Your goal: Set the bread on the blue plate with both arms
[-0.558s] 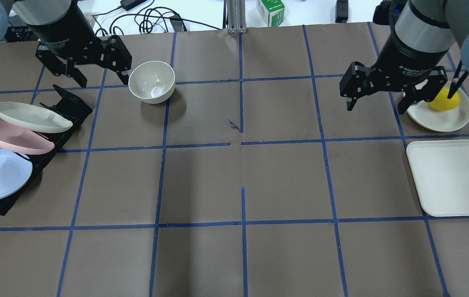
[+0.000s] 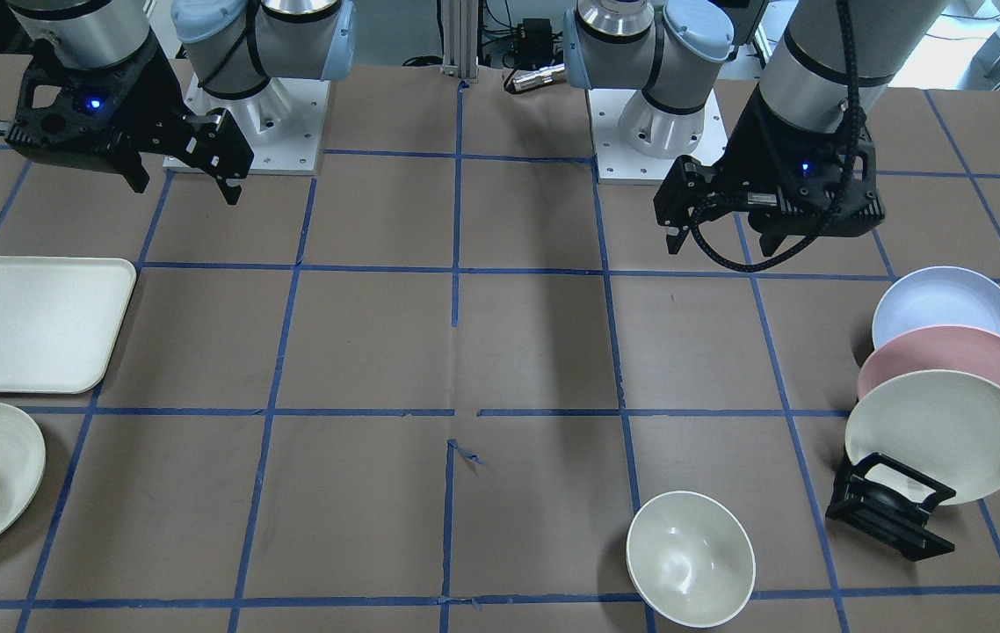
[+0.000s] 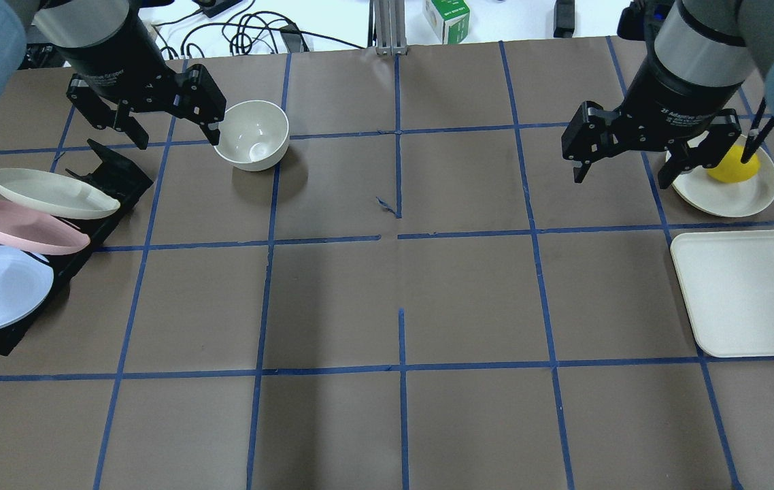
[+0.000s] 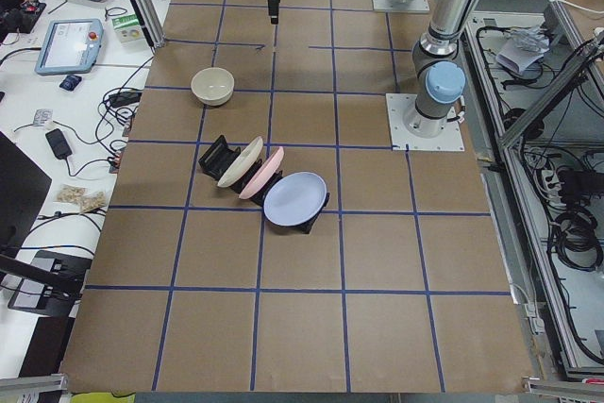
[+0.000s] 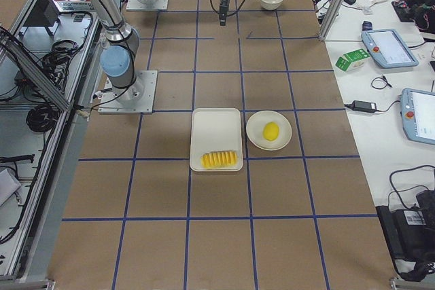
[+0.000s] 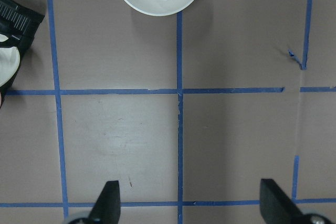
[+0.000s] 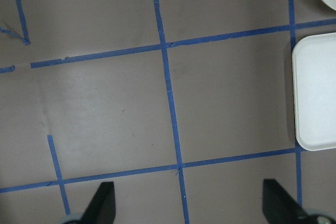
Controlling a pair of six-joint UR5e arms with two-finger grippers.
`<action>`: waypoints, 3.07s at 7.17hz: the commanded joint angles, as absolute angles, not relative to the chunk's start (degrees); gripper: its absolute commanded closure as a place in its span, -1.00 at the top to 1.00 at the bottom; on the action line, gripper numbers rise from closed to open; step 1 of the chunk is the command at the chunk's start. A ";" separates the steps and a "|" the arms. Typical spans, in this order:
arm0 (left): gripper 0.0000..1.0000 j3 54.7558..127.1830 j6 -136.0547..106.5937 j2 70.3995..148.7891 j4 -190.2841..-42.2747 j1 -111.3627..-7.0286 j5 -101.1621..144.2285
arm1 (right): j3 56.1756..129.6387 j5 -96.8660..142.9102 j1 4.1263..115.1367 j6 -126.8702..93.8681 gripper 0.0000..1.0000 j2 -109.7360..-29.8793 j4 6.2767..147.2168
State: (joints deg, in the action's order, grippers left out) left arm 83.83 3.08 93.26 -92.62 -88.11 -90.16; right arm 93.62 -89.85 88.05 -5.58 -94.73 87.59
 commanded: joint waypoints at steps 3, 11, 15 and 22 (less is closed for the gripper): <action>1.00 84.20 13.71 91.23 -96.57 -63.27 -93.16 | 93.87 -90.87 83.09 -4.83 1.00 -94.22 88.07; 1.00 97.02 13.71 105.90 -73.31 -38.32 -106.08 | 104.41 -93.96 45.38 31.94 1.00 -82.57 115.97; 0.93 98.08 13.19 110.55 -63.46 -38.32 -105.12 | 104.15 -93.96 41.33 46.67 1.00 -70.33 125.77; 0.24 98.09 12.66 111.10 -66.09 -37.71 -101.95 | 104.41 -94.13 40.69 48.43 0.69 -65.39 126.04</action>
State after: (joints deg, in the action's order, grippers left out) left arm 98.16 12.59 111.08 -65.79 -38.05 -101.80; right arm 104.41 -94.22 40.69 48.17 -65.61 126.10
